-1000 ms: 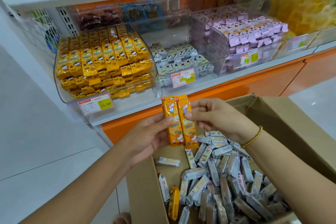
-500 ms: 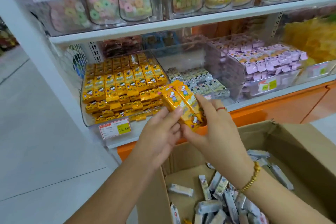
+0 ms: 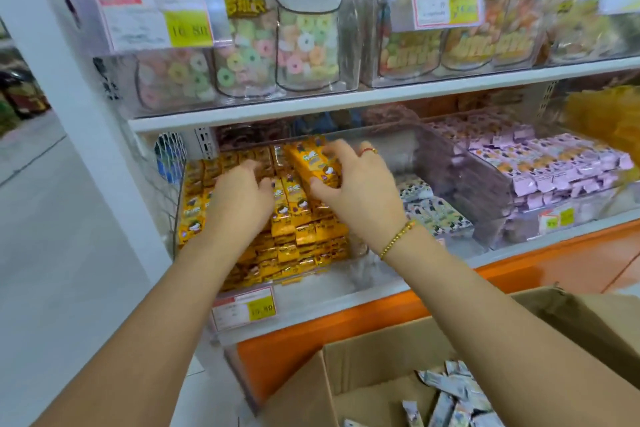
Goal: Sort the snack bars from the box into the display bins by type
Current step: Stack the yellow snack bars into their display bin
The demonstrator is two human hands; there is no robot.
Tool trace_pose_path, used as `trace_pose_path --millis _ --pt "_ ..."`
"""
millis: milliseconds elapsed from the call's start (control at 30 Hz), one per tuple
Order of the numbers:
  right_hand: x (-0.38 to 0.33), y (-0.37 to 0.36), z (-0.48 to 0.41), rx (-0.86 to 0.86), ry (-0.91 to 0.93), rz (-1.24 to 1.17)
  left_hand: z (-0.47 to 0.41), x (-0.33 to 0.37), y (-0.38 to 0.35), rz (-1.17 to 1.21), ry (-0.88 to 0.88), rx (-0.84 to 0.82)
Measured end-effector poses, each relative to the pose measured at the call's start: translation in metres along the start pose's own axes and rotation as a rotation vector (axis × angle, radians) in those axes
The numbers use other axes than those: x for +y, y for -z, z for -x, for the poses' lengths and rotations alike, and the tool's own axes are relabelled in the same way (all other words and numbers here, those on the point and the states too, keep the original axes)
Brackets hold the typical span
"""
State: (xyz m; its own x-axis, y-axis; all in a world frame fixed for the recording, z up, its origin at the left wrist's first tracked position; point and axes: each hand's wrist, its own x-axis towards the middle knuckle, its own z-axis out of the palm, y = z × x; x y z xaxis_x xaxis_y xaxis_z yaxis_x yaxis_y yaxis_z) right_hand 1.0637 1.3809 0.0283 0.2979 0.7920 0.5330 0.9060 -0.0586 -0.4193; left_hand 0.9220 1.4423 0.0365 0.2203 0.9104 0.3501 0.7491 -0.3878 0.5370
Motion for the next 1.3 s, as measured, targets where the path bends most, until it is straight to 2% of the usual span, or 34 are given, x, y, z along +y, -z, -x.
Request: trace_pose_path --millis 67,167,300,500,633,700,800,900,967,1100,1300 --pt "-0.011 -0.017 -0.006 -0.079 0.028 -0.004 0.001 -0.008 0.001 0.006 -0.039 -0.022" --pt "-0.013 -0.023 -0.011 -0.222 0.027 -0.115 0.001 -0.017 -0.001 -0.016 -0.15 -0.159" --pt "-0.009 -0.013 -0.016 -0.319 0.099 -0.134 -0.004 -0.021 0.001 0.003 -0.155 -0.186" --pt "-0.001 -0.012 -0.028 -0.158 0.123 -0.124 -0.004 -0.022 -0.002 0.002 -0.174 -0.21" --pt "0.018 -0.015 -0.039 0.06 0.097 -0.034 -0.001 -0.023 -0.004 0.027 -0.186 -0.202" --pt "0.024 -0.017 -0.05 0.071 0.116 0.062 -0.001 -0.023 -0.004 0.032 -0.183 -0.191" --pt "0.027 -0.026 -0.07 -0.098 0.199 0.323 0.0 -0.023 -0.006 0.034 -0.182 -0.179" --pt "0.025 -0.033 -0.083 -0.287 0.275 0.396 -0.001 -0.025 -0.008 0.03 -0.187 -0.172" --pt "0.027 -0.033 -0.085 -0.322 0.285 0.301 -0.002 -0.027 -0.008 0.03 -0.187 -0.192" --pt "0.037 -0.03 -0.084 -0.247 0.132 -0.078 -0.005 -0.029 -0.006 0.019 -0.199 -0.259" --pt "0.04 -0.032 -0.099 -0.527 0.028 0.046 -0.008 -0.031 -0.005 0.002 -0.199 -0.253"
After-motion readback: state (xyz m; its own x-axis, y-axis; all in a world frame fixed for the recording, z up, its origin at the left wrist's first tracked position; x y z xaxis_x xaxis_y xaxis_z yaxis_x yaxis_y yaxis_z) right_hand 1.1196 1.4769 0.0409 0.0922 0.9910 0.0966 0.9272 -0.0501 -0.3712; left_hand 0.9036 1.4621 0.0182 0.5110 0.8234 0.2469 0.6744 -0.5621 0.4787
